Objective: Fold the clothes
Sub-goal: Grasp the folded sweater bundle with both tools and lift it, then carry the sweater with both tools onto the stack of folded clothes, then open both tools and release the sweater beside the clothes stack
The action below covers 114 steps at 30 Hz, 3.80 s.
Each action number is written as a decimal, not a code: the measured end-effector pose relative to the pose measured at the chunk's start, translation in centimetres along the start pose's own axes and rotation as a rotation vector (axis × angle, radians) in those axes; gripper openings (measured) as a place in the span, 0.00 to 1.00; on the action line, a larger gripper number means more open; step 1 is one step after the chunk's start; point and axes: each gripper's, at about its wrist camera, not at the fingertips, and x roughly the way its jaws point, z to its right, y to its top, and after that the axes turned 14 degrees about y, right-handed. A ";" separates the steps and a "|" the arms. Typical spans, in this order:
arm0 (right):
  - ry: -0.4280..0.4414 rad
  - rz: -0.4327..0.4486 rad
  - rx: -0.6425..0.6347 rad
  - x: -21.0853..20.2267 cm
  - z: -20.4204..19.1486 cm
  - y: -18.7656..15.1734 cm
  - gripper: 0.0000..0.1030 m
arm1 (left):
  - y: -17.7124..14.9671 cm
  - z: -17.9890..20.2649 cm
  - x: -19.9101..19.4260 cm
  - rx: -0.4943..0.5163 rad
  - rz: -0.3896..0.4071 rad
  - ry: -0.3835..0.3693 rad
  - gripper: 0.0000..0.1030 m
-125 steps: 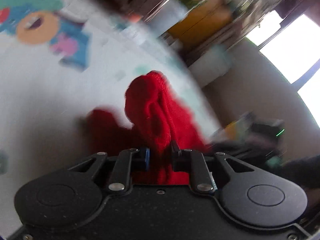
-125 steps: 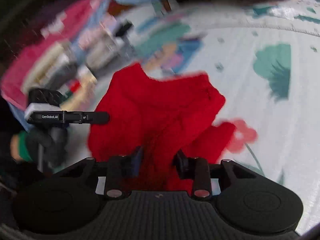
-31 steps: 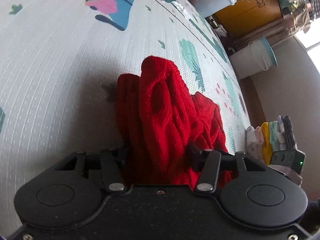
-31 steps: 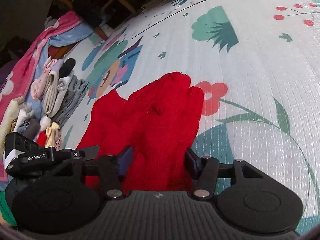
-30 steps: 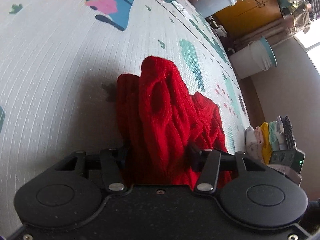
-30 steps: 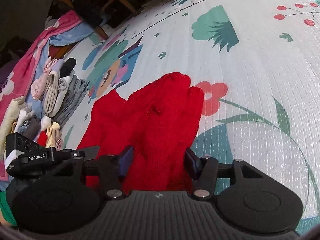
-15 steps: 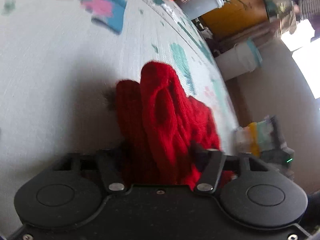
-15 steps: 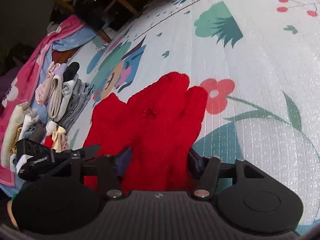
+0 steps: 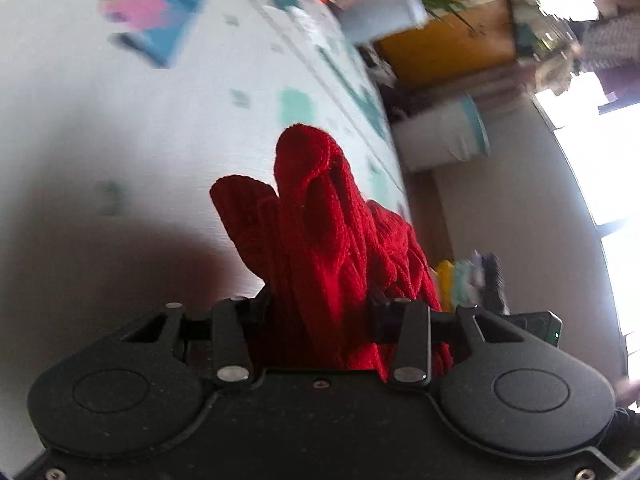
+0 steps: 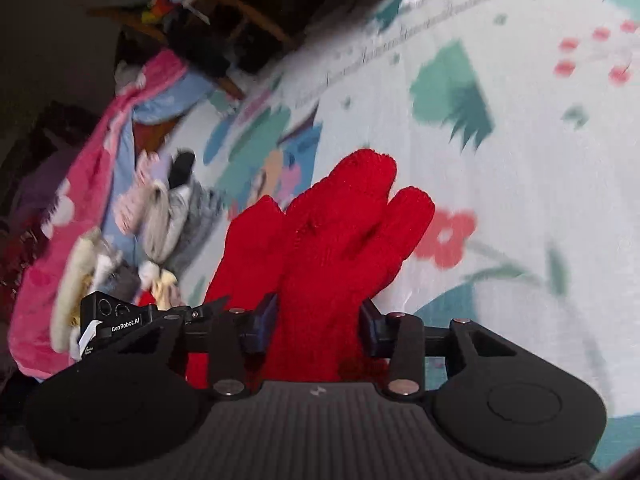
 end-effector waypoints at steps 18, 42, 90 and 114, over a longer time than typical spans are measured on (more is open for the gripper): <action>-0.159 0.674 0.344 -24.6 6.2 -8.1 0.42 | -4.6 24.1 19.3 0.509 -0.450 -0.106 0.40; -0.810 1.135 0.762 -39.5 16.7 -14.3 0.63 | -22.4 40.5 37.5 0.869 -0.486 -0.055 0.62; -1.112 0.415 -0.001 -20.5 2.8 -19.2 0.79 | -8.5 32.8 -16.0 0.669 0.040 0.141 0.65; -1.055 0.133 -0.943 -19.5 -14.6 -6.3 0.90 | -9.4 32.9 -23.4 0.807 0.350 0.242 0.71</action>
